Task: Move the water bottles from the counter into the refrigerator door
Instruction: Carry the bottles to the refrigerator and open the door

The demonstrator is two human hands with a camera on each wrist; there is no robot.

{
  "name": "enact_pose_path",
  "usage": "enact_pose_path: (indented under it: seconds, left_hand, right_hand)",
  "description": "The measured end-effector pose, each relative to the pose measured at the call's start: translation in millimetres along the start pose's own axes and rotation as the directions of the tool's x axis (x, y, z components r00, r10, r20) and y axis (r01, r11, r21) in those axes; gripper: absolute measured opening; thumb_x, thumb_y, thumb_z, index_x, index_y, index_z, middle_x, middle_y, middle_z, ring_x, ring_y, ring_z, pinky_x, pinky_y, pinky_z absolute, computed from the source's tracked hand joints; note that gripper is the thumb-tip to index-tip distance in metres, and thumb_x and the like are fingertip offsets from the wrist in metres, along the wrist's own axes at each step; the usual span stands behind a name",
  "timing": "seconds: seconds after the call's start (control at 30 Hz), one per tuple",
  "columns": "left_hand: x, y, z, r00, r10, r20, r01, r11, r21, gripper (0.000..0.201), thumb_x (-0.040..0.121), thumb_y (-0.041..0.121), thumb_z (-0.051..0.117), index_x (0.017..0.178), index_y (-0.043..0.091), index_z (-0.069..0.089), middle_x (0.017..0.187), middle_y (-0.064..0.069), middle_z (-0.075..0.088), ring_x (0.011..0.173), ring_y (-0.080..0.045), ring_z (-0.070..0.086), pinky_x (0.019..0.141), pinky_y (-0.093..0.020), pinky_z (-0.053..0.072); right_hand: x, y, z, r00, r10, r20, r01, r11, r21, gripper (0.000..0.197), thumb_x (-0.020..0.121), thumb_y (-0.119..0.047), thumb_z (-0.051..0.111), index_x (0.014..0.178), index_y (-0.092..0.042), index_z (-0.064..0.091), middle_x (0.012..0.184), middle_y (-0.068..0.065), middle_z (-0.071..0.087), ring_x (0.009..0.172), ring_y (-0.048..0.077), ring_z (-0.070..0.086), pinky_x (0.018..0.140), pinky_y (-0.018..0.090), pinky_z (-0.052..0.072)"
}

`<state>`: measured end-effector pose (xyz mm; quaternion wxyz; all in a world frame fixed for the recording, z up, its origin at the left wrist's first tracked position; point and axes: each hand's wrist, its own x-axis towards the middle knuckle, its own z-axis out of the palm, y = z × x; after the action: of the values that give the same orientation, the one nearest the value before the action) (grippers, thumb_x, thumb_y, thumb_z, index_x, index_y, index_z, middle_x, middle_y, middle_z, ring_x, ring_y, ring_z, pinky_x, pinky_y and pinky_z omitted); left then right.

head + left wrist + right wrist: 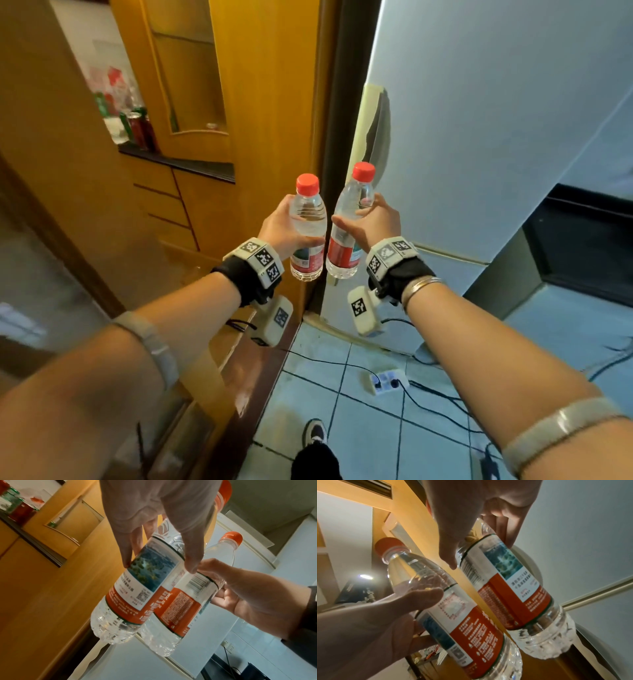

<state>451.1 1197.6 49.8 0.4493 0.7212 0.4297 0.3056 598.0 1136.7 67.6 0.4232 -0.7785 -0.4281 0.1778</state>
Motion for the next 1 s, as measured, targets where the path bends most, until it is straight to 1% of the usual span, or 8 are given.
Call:
enact_pose_path:
  seconds: [0.2, 0.33, 0.4, 0.53, 0.7, 0.83, 0.93, 1.0]
  left_hand:
    - [99.1, 1.8, 12.0, 0.999, -0.001, -0.039, 0.002, 1.000, 0.022, 0.071, 0.064, 0.017, 0.082, 0.122, 0.024, 0.043, 0.120, 0.000, 0.060, 0.114, -0.021, 0.057, 0.097, -0.048, 0.047]
    - [163.7, 4.0, 19.9, 0.997, -0.008, -0.074, 0.010, 0.999, 0.038, 0.074, 0.063, 0.018, 0.082, 0.124, 0.024, 0.042, 0.122, -0.001, 0.060, 0.114, -0.022, 0.057, 0.096, -0.047, 0.048]
    - [191.2, 3.7, 23.1, 0.996, -0.014, -0.086, 0.017, 0.999, 0.038, 0.075, 0.063, 0.018, 0.083, 0.125, 0.024, 0.042, 0.123, -0.001, 0.059, 0.115, -0.022, 0.056, 0.096, -0.046, 0.048]
    - [232.2, -1.1, 27.2, 0.995, -0.021, -0.100, 0.025, 0.999, 0.040, 0.074, 0.064, 0.017, 0.082, 0.125, 0.023, 0.042, 0.123, -0.001, 0.059, 0.115, -0.020, 0.056, 0.095, -0.040, 0.047]
    - [262.7, -7.6, 27.3, 0.997, -0.028, -0.075, 0.032, 0.998, 0.059, 0.073, 0.064, 0.017, 0.082, 0.125, 0.022, 0.042, 0.123, -0.001, 0.059, 0.116, -0.021, 0.056, 0.096, -0.042, 0.048]
    - [277.5, -12.3, 22.3, 0.997, -0.043, -0.061, 0.047, 0.997, 0.061, 0.071, 0.064, 0.017, 0.082, 0.123, 0.024, 0.043, 0.121, 0.000, 0.060, 0.113, -0.020, 0.057, 0.096, -0.043, 0.048]
    - [284.0, -15.6, 19.3, 0.997, -0.056, -0.061, 0.060, 0.996, 0.059, 0.070, 0.064, 0.017, 0.082, 0.121, 0.024, 0.043, 0.120, 0.001, 0.060, 0.113, -0.019, 0.057, 0.096, -0.042, 0.048]
    - [286.0, -18.0, 18.3, 0.996, -0.061, -0.062, 0.064, 0.996, 0.059, 0.070, 0.064, 0.017, 0.082, 0.122, 0.023, 0.043, 0.121, 0.000, 0.060, 0.113, -0.020, 0.057, 0.096, -0.042, 0.049]
  right_hand:
    - [96.1, 11.9, 5.3, 0.999, 0.014, -0.029, -0.011, 0.997, 0.082, 0.053, 0.074, -0.035, 0.075, 0.116, -0.017, 0.047, 0.116, 0.006, 0.063, 0.107, 0.026, 0.061, 0.093, 0.038, 0.047]
    - [162.0, 19.0, 10.0, 0.996, 0.024, -0.085, -0.010, 0.987, 0.163, 0.053, 0.073, -0.031, 0.077, 0.116, -0.017, 0.050, 0.116, 0.006, 0.063, 0.107, 0.026, 0.061, 0.097, 0.042, 0.048]
    - [192.3, 19.8, 13.3, 0.994, 0.013, -0.108, 0.007, 0.984, 0.179, 0.062, 0.069, -0.029, 0.079, 0.121, -0.017, 0.047, 0.121, 0.006, 0.059, 0.111, 0.025, 0.058, 0.099, 0.046, 0.047]
    - [241.6, 20.6, 24.1, 0.994, 0.044, -0.102, -0.021, 0.976, 0.218, 0.093, 0.065, -0.028, 0.083, 0.139, -0.021, 0.027, 0.142, 0.006, 0.042, 0.130, 0.025, 0.043, 0.109, 0.048, 0.037]
    - [282.3, 17.2, 31.6, 0.989, 0.056, -0.138, -0.033, 0.986, 0.161, 0.105, 0.060, -0.036, 0.084, 0.142, -0.015, 0.021, 0.148, 0.006, 0.034, 0.136, 0.025, 0.035, 0.111, 0.048, 0.034]
    - [304.4, 9.1, 30.9, 0.989, 0.041, -0.144, -0.028, 0.996, 0.090, 0.089, 0.068, -0.029, 0.081, 0.137, -0.007, 0.028, 0.143, 0.009, 0.035, 0.130, 0.025, 0.041, 0.109, 0.038, 0.037]
    - [313.5, 6.4, 34.8, 0.979, 0.026, -0.201, -0.007, 0.995, 0.095, 0.074, 0.066, -0.032, 0.082, 0.122, -0.006, 0.042, 0.128, 0.010, 0.044, 0.119, 0.027, 0.050, 0.099, 0.032, 0.044]
    - [315.9, 7.0, 37.1, 0.975, 0.003, -0.224, 0.008, 0.999, 0.050, 0.067, 0.065, -0.034, 0.081, 0.117, -0.006, 0.049, 0.121, 0.008, 0.044, 0.112, 0.024, 0.052, 0.088, 0.025, 0.042]
